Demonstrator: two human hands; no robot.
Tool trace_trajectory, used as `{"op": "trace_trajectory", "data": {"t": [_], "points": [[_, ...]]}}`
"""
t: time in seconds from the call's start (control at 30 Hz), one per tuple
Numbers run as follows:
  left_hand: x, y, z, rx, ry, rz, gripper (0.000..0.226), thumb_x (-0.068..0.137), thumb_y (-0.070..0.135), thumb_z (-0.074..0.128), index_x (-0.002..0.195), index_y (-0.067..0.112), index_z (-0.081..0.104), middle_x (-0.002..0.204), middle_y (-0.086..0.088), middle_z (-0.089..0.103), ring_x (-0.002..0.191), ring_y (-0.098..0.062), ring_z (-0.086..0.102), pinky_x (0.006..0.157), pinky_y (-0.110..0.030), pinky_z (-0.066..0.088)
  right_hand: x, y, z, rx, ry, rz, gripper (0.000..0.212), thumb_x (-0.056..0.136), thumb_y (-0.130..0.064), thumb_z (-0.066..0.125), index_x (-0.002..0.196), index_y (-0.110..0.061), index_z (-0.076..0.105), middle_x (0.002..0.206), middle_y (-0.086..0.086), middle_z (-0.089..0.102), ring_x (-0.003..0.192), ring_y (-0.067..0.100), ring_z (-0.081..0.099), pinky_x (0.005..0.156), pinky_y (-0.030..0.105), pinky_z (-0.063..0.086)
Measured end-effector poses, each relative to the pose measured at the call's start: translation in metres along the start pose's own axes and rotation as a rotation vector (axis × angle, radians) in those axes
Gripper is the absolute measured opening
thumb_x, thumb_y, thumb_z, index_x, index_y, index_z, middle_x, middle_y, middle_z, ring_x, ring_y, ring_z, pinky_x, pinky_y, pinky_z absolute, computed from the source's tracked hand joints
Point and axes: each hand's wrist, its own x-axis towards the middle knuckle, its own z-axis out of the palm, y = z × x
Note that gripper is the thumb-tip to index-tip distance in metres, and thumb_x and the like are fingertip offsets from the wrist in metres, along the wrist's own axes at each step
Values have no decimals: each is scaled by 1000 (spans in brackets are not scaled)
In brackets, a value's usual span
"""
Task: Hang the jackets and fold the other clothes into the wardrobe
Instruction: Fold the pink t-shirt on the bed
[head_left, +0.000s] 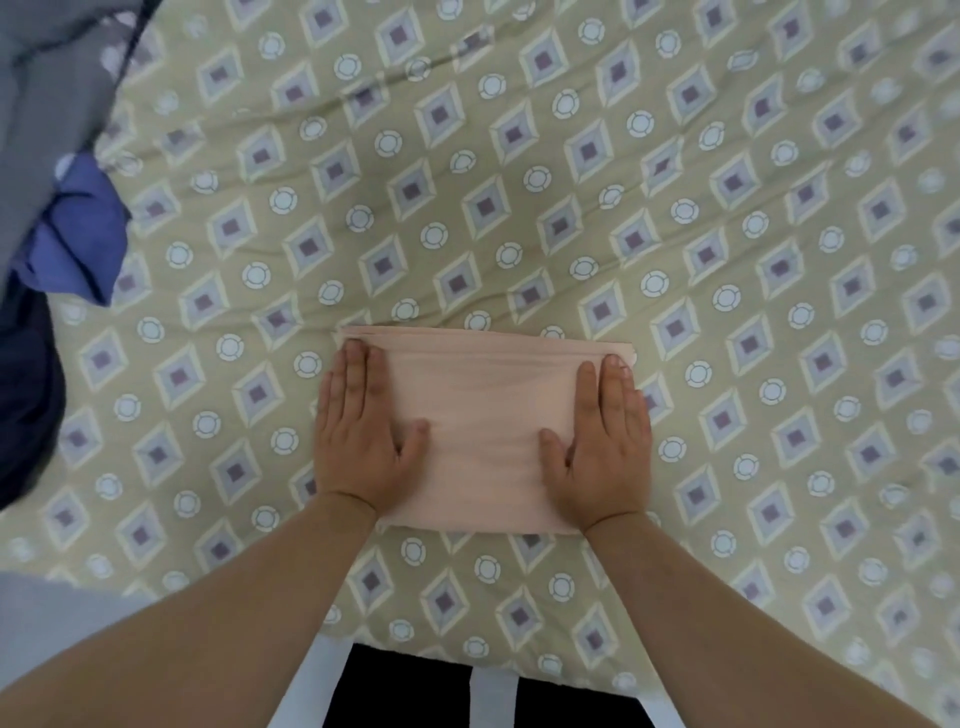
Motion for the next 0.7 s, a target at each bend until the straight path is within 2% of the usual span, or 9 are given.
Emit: {"op": "trace_trajectory", "data": {"t": [0.3,0.5,0.7], "points": [[0,-1,4,11,5,-3,90,83,53,34,155,4,12,161,-6,0,150,-26,4,122,-33,-5,1,-2,-1,-34,-37,8,78,88,-48,38,151,-3,34,159,18,27,147,34,24,119,48,19],[2,-2,5,16,-10,12,92,82,55,31,155,4,12,160,-6,-2,151,-26,4,123,-39,0,1,-2,2,-53,-38,12,81,86,-49,37,151,-3,32,159,19,26,148,34,23,117,50,22],[4,-6,11,34,14,41,91,82,54,34,156,6,9,160,-3,-3,151,-23,3,122,-34,-5,2,-1,9,-94,0,6,81,85,-50,37,151,-2,33,159,20,26,148,35,23,117,51,23]]}}
